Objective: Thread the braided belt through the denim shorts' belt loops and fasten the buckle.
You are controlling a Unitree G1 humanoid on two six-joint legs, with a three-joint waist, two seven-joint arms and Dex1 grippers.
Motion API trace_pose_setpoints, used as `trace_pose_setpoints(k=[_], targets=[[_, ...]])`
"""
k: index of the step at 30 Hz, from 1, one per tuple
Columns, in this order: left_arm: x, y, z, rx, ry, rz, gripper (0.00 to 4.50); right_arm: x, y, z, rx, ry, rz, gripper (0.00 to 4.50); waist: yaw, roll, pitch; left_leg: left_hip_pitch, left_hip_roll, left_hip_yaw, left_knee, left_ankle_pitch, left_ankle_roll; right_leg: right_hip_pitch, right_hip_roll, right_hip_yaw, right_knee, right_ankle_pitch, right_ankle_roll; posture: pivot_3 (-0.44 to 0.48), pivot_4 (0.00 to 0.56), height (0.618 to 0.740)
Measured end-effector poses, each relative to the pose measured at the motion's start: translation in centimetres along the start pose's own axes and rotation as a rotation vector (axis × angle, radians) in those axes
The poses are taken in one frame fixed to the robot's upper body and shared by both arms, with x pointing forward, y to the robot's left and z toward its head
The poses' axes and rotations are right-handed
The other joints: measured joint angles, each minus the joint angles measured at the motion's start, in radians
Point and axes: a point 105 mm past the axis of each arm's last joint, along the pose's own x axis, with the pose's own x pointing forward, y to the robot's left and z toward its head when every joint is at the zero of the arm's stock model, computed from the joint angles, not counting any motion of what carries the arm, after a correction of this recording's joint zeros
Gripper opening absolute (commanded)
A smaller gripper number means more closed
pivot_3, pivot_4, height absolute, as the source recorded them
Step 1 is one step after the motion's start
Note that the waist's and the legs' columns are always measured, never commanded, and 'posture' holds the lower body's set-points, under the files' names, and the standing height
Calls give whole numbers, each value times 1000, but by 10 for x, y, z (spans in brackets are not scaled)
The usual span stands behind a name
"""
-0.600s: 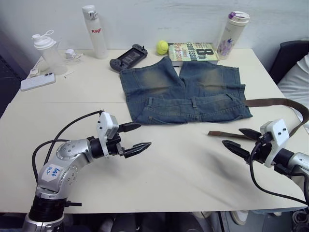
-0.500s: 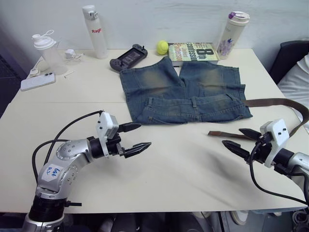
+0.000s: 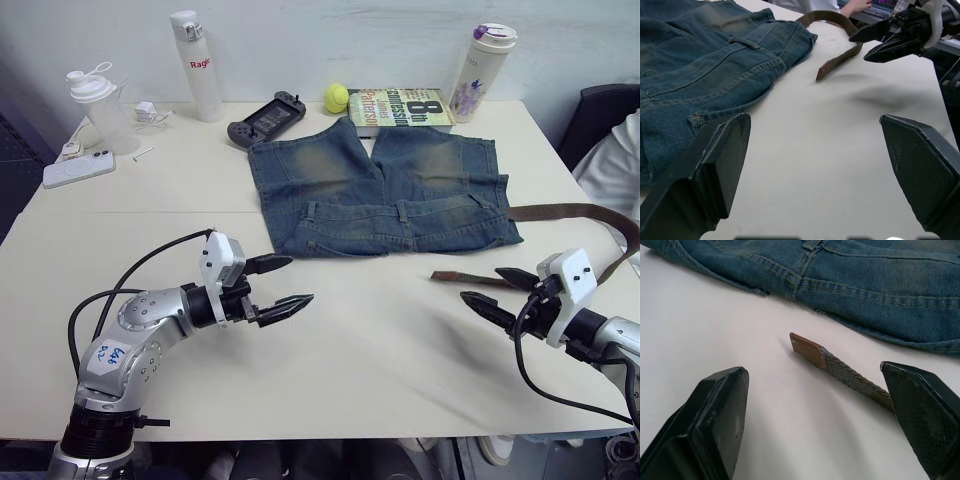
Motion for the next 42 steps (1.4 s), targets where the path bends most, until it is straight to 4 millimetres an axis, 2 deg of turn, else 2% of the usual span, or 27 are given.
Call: trace_pose_setpoints(k=[10,15,17,20,24,29,34,38,41,42], targets=[[-5,-2,-2,5,35,-42,4500,1,2,-1,1,5,7,4475,0,0,0,0,0,0,0,0,0,0,0,0,0,0,0,0,150,740],[-19,16,-13,-46,101,-57,4500,3,4,-5,8,15,17,4475,0,0,0,0,0,0,0,0,0,0,0,0,1,0,0,0,150,740],[-20,24,-9,-31,97,-61,4500,4,4,-5,11,17,23,4475,1,0,0,0,0,0,0,0,0,0,0,0,1,0,0,0,150,740],[-12,36,1,24,89,-78,4500,7,5,-4,0,22,41,4475,5,0,0,0,-1,0,1,0,0,0,-1,0,1,0,0,0,150,740],[5,31,12,64,62,-161,4500,17,3,-6,-41,73,63,4475,2,0,0,0,0,1,1,0,0,0,0,0,1,0,0,0,150,740],[6,26,5,55,77,-197,4500,17,-24,-19,-140,266,39,4475,-2,2,1,0,1,3,2,0,0,-3,1,2,3,0,0,0,150,740],[7,19,5,60,77,-214,4500,21,-43,-30,-141,357,-2,4475,-1,2,1,-1,0,3,3,0,0,-2,0,2,3,0,0,0,150,740],[11,11,4,62,67,-227,4500,27,-54,-28,-153,375,-1,4475,-1,2,1,0,1,2,6,0,1,-1,0,1,3,0,0,0,150,740],[11,11,3,57,67,-220,4500,29,-55,-29,-169,396,24,3693,-1,2,1,0,1,2,7,-1,1,0,0,1,3,0,0,0,150,740],[10,11,2,52,68,-216,4500,31,-55,-29,-182,403,39,3270,-1,2,1,1,1,2,8,-1,2,2,0,1,3,0,0,0,150,740]])
